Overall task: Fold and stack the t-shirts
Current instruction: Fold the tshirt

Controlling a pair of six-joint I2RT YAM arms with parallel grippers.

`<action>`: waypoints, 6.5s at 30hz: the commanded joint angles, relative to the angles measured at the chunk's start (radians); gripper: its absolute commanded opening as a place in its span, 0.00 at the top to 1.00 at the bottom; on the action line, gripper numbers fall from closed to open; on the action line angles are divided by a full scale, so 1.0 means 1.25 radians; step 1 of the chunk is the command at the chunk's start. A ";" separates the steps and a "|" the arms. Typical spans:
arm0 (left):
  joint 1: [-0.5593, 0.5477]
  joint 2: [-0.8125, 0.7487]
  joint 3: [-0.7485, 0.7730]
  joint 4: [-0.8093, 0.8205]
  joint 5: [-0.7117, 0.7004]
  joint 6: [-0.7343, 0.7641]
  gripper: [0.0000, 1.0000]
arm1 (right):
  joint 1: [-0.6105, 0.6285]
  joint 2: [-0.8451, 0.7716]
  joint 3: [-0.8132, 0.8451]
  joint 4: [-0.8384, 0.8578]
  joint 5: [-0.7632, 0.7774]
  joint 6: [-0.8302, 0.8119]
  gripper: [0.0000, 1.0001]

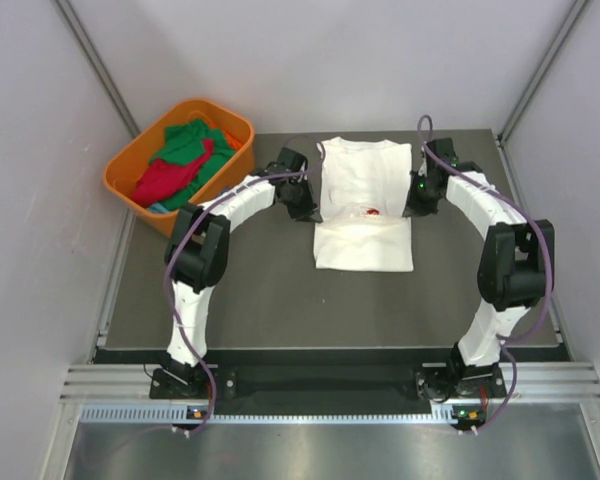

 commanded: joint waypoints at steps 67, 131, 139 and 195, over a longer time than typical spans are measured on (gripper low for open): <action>0.047 -0.092 -0.059 0.229 0.112 0.096 0.42 | -0.146 0.083 0.122 0.041 -0.196 -0.066 0.48; -0.024 -0.203 -0.452 0.370 0.120 0.106 0.68 | -0.222 -0.258 -0.662 0.574 -0.357 0.014 0.79; -0.024 -0.194 -0.440 0.367 0.127 0.101 0.73 | -0.222 -0.233 -0.608 0.511 -0.387 -0.029 0.64; -0.013 -0.180 -0.170 0.236 -0.044 0.159 0.55 | -0.231 -0.330 -0.535 0.365 -0.162 0.054 0.53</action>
